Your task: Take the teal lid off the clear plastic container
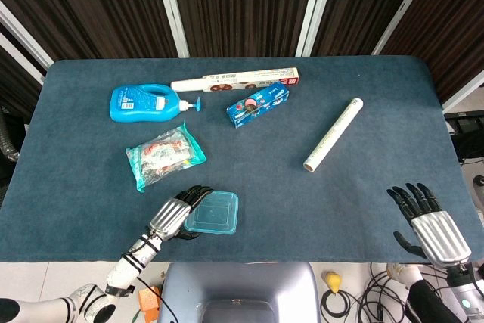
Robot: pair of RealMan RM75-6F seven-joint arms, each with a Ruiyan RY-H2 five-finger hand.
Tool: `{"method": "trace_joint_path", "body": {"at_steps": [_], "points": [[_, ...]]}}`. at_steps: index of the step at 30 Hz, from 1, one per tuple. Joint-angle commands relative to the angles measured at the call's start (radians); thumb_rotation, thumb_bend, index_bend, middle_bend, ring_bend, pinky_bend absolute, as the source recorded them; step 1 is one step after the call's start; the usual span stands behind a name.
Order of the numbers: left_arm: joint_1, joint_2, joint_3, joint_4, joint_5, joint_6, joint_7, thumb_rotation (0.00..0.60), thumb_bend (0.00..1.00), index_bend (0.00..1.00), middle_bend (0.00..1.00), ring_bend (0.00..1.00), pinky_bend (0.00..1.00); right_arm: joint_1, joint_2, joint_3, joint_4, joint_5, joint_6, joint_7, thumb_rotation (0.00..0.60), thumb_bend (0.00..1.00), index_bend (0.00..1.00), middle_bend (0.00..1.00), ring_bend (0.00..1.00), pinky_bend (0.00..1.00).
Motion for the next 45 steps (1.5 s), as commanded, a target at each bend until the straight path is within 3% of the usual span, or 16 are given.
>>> {"method": "trace_joint_path", "body": {"at_steps": [1,11,17,21,26,32,38,45], "points": [[0.004,0.001,-0.004,-0.003,-0.009,0.0,0.006,0.6,0.28,0.11,0.19,0.14,0.24,0.007,0.006,0.003,-0.017,-0.007,-0.012,-0.019,0.6,0.27,0.0,0.09,0.0,0.0],[0.006,-0.022,-0.01,0.012,-0.025,-0.013,0.016,0.6,0.28,0.12,0.21,0.16,0.25,0.089,-0.01,0.016,-0.108,-0.113,-0.082,-0.095,0.6,0.27,0.04,0.09,0.0,0.0],[0.005,-0.055,-0.003,0.04,-0.004,0.0,0.031,0.6,0.28,0.12,0.23,0.18,0.26,0.221,-0.039,0.06,-0.264,-0.134,-0.274,-0.223,0.6,0.27,0.18,0.08,0.0,0.0],[0.01,-0.058,0.001,0.055,0.005,0.013,0.037,0.6,0.28,0.12,0.24,0.18,0.27,0.301,-0.111,0.105,-0.311,-0.092,-0.405,-0.315,0.6,0.27,0.24,0.08,0.0,0.0],[0.013,-0.065,0.001,0.074,0.003,0.012,0.018,0.6,0.28,0.12,0.25,0.19,0.28,0.382,-0.23,0.157,-0.293,-0.023,-0.517,-0.391,0.6,0.3,0.31,0.08,0.0,0.0],[0.01,-0.081,0.006,0.094,0.01,0.007,0.005,0.6,0.28,0.12,0.25,0.19,0.29,0.446,-0.359,0.198,-0.257,0.055,-0.588,-0.518,0.6,0.3,0.31,0.09,0.0,0.0],[0.008,-0.087,0.005,0.094,0.016,0.01,0.013,0.6,0.28,0.12,0.25,0.19,0.3,0.468,-0.45,0.21,-0.23,0.145,-0.608,-0.691,0.6,0.3,0.31,0.09,0.0,0.0],[0.012,-0.093,0.007,0.1,0.013,0.01,0.025,0.6,0.28,0.12,0.25,0.19,0.31,0.482,-0.541,0.211,-0.172,0.216,-0.585,-0.751,0.6,0.3,0.31,0.09,0.0,0.0]]}}
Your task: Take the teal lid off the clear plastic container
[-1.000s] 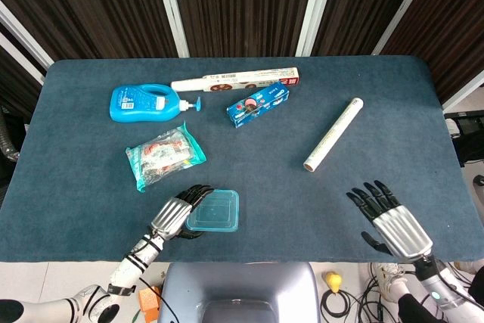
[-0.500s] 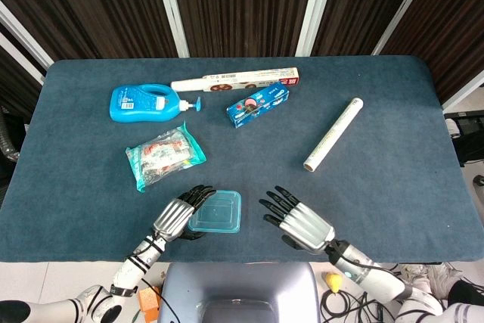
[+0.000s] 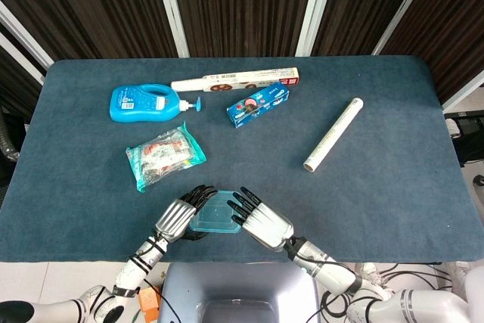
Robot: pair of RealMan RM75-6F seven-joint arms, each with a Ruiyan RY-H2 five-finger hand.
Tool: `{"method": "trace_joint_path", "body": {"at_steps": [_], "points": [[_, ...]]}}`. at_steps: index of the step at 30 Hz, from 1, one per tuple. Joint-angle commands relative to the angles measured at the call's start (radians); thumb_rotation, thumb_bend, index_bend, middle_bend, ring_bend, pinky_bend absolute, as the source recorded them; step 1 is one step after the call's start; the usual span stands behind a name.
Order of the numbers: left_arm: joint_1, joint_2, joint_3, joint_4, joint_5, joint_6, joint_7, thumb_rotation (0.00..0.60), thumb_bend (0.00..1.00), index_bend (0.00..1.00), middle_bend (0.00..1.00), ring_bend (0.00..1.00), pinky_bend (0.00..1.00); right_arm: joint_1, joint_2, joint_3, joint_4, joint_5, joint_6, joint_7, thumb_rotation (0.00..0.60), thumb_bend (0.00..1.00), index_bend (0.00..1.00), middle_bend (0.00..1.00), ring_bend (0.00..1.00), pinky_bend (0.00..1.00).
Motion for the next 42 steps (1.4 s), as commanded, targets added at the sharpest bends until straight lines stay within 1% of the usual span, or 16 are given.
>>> {"method": "trace_joint_path", "body": {"at_steps": [1,5,9,14,21,31,42], "points": [[0.002,-0.003,0.0,0.003,-0.001,0.0,0.002,0.6,0.28,0.12,0.25,0.19,0.31,0.011,-0.041,-0.001,0.033,0.02,0.013,-0.015,0.6,0.3,0.31,0.09,0.0,0.0],[0.002,-0.006,-0.001,0.006,-0.002,0.0,0.002,0.6,0.28,0.12,0.25,0.19,0.31,0.019,-0.079,-0.012,0.051,0.033,0.024,-0.01,0.6,0.3,0.32,0.09,0.0,0.0],[0.004,-0.009,-0.002,0.006,-0.004,0.001,-0.003,0.6,0.28,0.12,0.25,0.19,0.31,0.024,-0.103,-0.024,0.071,0.025,0.042,-0.007,0.6,0.3,0.34,0.09,0.0,0.0],[0.008,-0.016,-0.001,0.016,-0.009,-0.001,-0.008,0.6,0.28,0.12,0.25,0.19,0.32,0.025,-0.142,-0.033,0.112,0.003,0.084,0.007,0.6,0.3,0.37,0.11,0.0,0.0],[0.012,-0.023,-0.003,0.026,-0.011,0.001,-0.016,0.6,0.28,0.12,0.25,0.19,0.32,0.032,-0.184,-0.041,0.15,-0.004,0.107,0.007,0.6,0.3,0.4,0.12,0.0,0.0],[0.017,-0.019,-0.002,0.022,-0.009,0.005,-0.022,0.6,0.28,0.12,0.25,0.19,0.32,0.039,-0.226,-0.038,0.185,0.005,0.131,0.006,0.6,0.3,0.42,0.13,0.0,0.0],[0.018,-0.016,-0.001,0.022,-0.003,0.01,-0.021,0.6,0.28,0.12,0.25,0.2,0.33,0.047,-0.237,-0.033,0.194,0.014,0.144,0.016,0.6,0.3,0.44,0.14,0.0,0.0]]}}
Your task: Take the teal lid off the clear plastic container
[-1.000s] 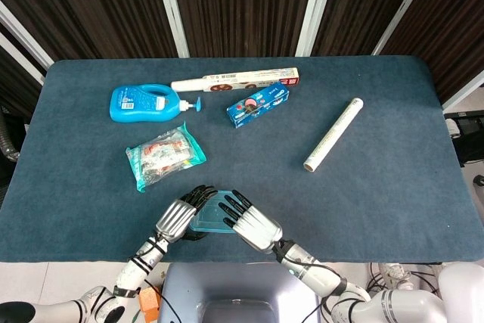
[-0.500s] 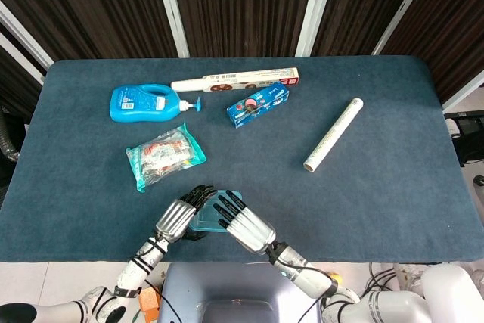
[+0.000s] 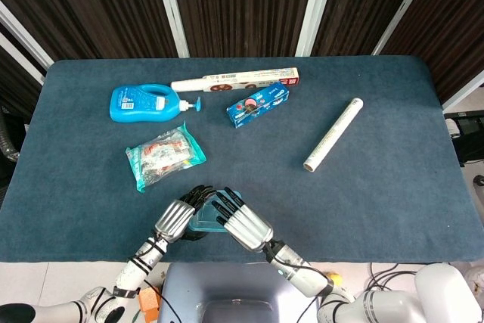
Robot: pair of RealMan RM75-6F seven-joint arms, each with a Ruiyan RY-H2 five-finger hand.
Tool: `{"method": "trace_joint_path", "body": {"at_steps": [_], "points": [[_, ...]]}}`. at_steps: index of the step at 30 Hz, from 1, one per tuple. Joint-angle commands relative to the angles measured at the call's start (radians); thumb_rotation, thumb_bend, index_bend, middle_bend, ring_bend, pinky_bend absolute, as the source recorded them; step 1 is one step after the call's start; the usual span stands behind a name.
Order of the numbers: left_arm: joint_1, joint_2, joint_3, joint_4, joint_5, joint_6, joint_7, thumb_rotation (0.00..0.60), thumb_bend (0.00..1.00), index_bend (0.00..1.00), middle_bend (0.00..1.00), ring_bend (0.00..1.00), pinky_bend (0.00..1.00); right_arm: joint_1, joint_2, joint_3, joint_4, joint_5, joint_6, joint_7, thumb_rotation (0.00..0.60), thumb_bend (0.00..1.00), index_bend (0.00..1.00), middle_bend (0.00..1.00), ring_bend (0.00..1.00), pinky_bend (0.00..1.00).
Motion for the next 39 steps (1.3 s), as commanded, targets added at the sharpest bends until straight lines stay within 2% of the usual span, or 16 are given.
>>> {"method": "trace_joint_path", "body": {"at_steps": [1,39], "points": [[0.0,0.001,-0.001,0.0,0.0,0.001,0.002,0.6,0.28,0.12,0.25,0.2,0.33,0.002,-0.003,-0.001,0.004,0.001,0.001,0.001,0.6,0.3,0.44,0.14,0.0,0.0],[0.003,0.005,0.0,0.008,-0.002,-0.007,0.007,0.6,0.28,0.12,0.27,0.22,0.34,0.016,0.024,0.003,-0.044,0.032,0.023,0.006,0.6,0.3,0.44,0.14,0.0,0.0]]}}
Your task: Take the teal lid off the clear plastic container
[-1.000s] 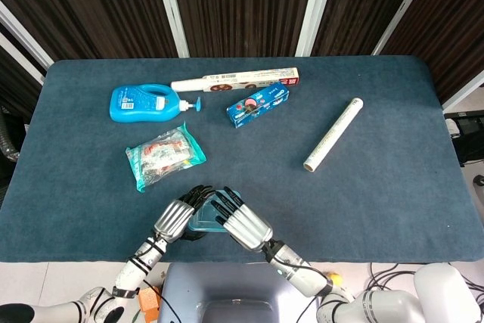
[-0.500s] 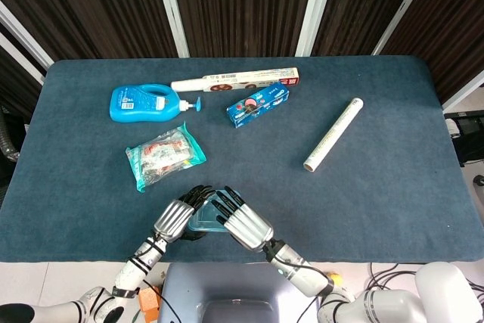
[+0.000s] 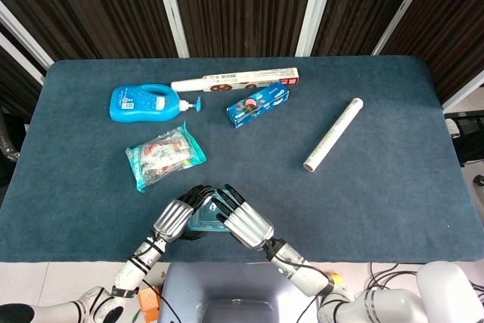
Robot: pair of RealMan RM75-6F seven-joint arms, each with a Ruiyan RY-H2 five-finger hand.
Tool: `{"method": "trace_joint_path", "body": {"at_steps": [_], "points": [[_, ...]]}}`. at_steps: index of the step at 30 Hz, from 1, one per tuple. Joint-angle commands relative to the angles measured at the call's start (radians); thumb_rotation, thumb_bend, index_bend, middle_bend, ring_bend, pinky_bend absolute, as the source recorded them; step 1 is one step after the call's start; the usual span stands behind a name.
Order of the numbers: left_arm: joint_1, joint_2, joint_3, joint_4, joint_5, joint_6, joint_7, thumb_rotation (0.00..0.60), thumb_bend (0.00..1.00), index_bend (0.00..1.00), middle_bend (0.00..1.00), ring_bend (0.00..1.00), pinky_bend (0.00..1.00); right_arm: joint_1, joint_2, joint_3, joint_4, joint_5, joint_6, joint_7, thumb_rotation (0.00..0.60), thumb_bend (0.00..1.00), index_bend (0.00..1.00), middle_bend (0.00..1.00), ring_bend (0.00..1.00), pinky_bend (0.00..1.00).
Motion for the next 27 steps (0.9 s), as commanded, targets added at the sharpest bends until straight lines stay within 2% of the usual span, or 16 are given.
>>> {"method": "trace_joint_path", "body": {"at_steps": [1,13,18,27], "points": [[0.0,0.0,-0.001,0.002,-0.001,0.0,0.001,0.6,0.28,0.12,0.27,0.22,0.34,0.001,0.0,0.0,-0.001,0.003,-0.001,0.002,0.6,0.3,0.44,0.14,0.0,0.0],[0.002,0.001,0.003,0.002,0.004,0.002,0.001,0.6,0.28,0.12,0.27,0.22,0.34,0.012,-0.017,0.012,0.024,0.018,-0.001,-0.008,0.6,0.3,0.45,0.14,0.0,0.0],[0.003,0.003,0.005,0.003,0.006,0.004,-0.002,0.6,0.28,0.12,0.27,0.22,0.34,0.022,-0.023,0.031,0.029,0.022,0.005,-0.009,0.6,0.3,0.48,0.14,0.0,0.0],[0.004,0.005,0.005,0.005,0.009,0.008,0.002,0.6,0.28,0.12,0.27,0.22,0.34,0.027,-0.009,0.032,0.007,0.019,0.014,0.003,0.6,0.3,0.52,0.14,0.0,0.0]]}}
